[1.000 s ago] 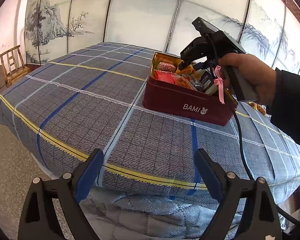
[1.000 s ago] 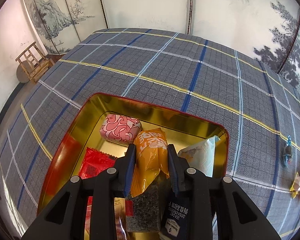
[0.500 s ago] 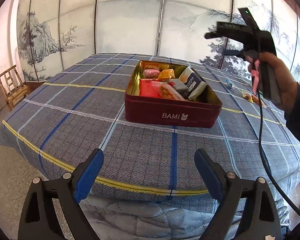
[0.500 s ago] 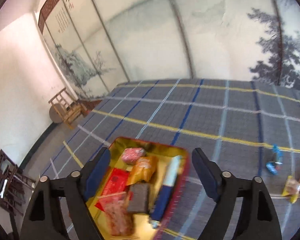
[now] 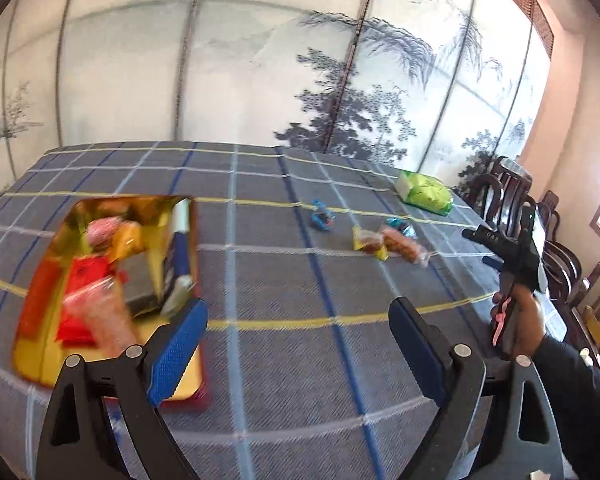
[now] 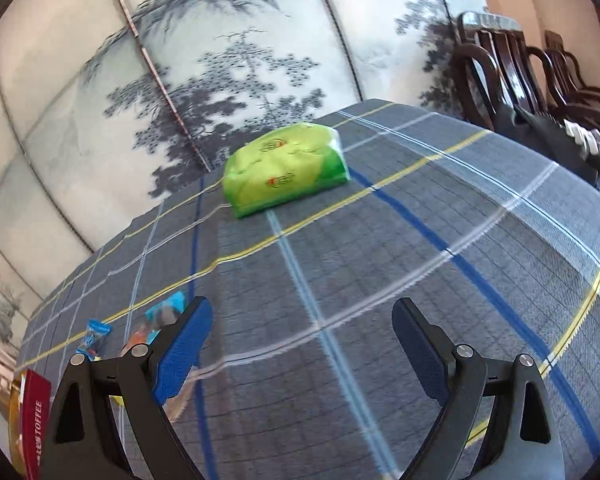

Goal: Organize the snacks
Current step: 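Move the left tool to the blue wrapped candy and grasp it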

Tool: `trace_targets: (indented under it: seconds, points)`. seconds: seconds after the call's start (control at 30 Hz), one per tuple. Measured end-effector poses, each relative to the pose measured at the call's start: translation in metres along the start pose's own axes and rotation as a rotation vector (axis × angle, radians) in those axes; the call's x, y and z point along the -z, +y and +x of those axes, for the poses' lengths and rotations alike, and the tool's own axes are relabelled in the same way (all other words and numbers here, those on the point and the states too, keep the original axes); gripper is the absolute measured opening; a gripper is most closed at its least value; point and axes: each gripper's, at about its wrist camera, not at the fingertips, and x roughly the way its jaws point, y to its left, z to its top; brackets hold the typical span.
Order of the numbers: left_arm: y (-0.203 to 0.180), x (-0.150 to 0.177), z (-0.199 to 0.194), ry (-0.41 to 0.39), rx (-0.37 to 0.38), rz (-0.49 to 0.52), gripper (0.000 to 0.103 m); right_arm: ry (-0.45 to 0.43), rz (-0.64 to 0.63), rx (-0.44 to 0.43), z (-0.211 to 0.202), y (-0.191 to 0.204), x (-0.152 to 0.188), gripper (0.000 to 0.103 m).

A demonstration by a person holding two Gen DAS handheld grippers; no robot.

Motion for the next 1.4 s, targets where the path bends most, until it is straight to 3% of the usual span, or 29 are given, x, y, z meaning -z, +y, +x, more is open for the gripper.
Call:
trace_targets:
  seconds: [0.07,0.13,0.33,0.4,0.47,0.5,0.6,0.63,0.73,0.8,1.03,1.17,1.23,1.27,1.3,1.4]
  points:
    - [-0.021,-0.023,0.031,0.001,-0.035,0.054,0.09,-0.003,0.073,-0.05,0.002,-0.016,-0.001,0.092]
    - [-0.038,-0.043,0.066,0.01,-0.017,0.098,0.09,-0.023,0.105,-0.077,0.0,-0.023,-0.001,0.092]
    - [-0.059,-0.076,0.172,0.081,-0.031,0.159,0.081,-0.007,0.095,-0.114,0.007,-0.023,-0.002,0.093]
    - [-0.056,-0.08,0.205,0.138,-0.067,0.133,0.066,-0.009,0.105,-0.118,0.007,-0.025,-0.002,0.093]
    - [-0.053,-0.079,0.234,0.214,-0.085,0.119,0.06,-0.019,0.11,-0.12,0.006,-0.027,-0.001,0.093]
    - [-0.052,-0.077,0.245,0.244,-0.099,0.113,0.051,-0.019,0.109,-0.119,0.006,-0.027,-0.001,0.093]
    - [-0.054,-0.074,0.267,0.301,-0.118,0.135,0.046,-0.014,0.104,-0.123,0.006,-0.027,-0.001,0.093]
    - [-0.057,-0.075,0.271,0.296,-0.129,0.153,0.046,-0.014,0.103,-0.125,0.006,-0.027,-0.001,0.093]
    - [-0.058,-0.081,0.276,0.307,-0.102,0.155,0.029,-0.012,0.097,-0.127,0.006,-0.026,-0.001,0.094]
    - [-0.057,-0.085,0.275,0.313,-0.082,0.136,0.0,-0.011,0.097,-0.127,0.006,-0.025,-0.001,0.094]
    - [-0.058,-0.096,0.243,0.229,-0.106,0.151,0.0,-0.011,0.1,-0.123,0.006,-0.024,-0.001,0.094]
    - [-0.064,-0.096,0.233,0.185,-0.131,0.247,0.0,-0.008,0.097,-0.121,0.008,-0.022,-0.001,0.094]
    - [-0.063,-0.103,0.235,0.134,-0.166,0.299,0.029,-0.006,0.095,-0.119,0.009,-0.022,0.0,0.094]
    - [-0.059,-0.109,0.241,0.131,-0.173,0.304,0.088,-0.008,0.097,-0.12,0.009,-0.022,0.0,0.094]
    - [-0.053,-0.115,0.249,0.134,-0.154,0.299,0.096,-0.009,0.098,-0.12,0.009,-0.022,0.0,0.094]
    - [-0.036,-0.134,0.274,0.189,-0.088,0.303,0.095,-0.003,0.094,-0.122,0.012,-0.022,0.0,0.094]
